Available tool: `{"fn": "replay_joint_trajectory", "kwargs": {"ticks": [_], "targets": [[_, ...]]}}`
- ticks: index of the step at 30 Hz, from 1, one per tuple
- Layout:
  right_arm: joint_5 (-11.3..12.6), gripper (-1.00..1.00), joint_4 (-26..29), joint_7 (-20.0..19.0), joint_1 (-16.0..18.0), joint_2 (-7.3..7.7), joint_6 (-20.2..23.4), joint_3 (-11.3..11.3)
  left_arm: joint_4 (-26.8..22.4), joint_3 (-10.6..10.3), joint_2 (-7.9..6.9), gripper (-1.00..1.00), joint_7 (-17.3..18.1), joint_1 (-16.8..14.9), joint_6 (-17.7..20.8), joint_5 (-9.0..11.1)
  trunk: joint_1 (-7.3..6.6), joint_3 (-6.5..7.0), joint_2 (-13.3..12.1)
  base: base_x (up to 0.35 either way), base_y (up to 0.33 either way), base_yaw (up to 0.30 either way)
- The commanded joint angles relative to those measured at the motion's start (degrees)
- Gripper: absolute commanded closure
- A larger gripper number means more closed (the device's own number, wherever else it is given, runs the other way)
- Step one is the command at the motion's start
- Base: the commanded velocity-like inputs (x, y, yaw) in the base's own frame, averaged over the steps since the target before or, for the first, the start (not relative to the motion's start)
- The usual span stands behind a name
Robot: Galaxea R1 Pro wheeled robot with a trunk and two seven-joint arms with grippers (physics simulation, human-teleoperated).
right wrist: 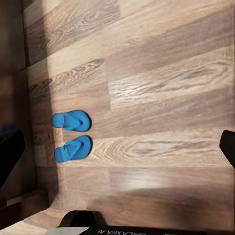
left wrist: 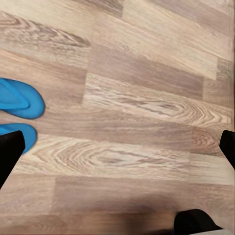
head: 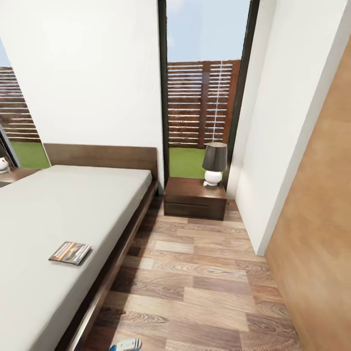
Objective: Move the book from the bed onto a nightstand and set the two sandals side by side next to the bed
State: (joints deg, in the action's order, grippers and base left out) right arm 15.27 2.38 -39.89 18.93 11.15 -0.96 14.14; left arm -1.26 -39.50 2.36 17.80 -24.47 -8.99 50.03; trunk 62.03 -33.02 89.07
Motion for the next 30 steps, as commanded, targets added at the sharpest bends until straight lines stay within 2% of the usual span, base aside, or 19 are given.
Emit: {"fn": "replay_joint_trajectory", "kwargs": {"ticks": [1, 30], "targets": [[0.2, -1.00, -0.1, -0.2, 0.1, 0.01, -0.1, 0.0, 0.1, -0.5, 0.02, -1.00, 0.2, 0.0, -0.2, 0.5, 0.00, -0.03, 0.0, 0.000, 0.000, -0.300], [0.2, -1.00, -0.1, -0.2, 0.1, 0.01, -0.1, 0.0, 0.1, -0.5, 0.02, -1.00, 0.2, 0.0, -0.3, 0.5, 0.00, 0.65, 0.0, 0.000, 0.000, -0.300]]}}
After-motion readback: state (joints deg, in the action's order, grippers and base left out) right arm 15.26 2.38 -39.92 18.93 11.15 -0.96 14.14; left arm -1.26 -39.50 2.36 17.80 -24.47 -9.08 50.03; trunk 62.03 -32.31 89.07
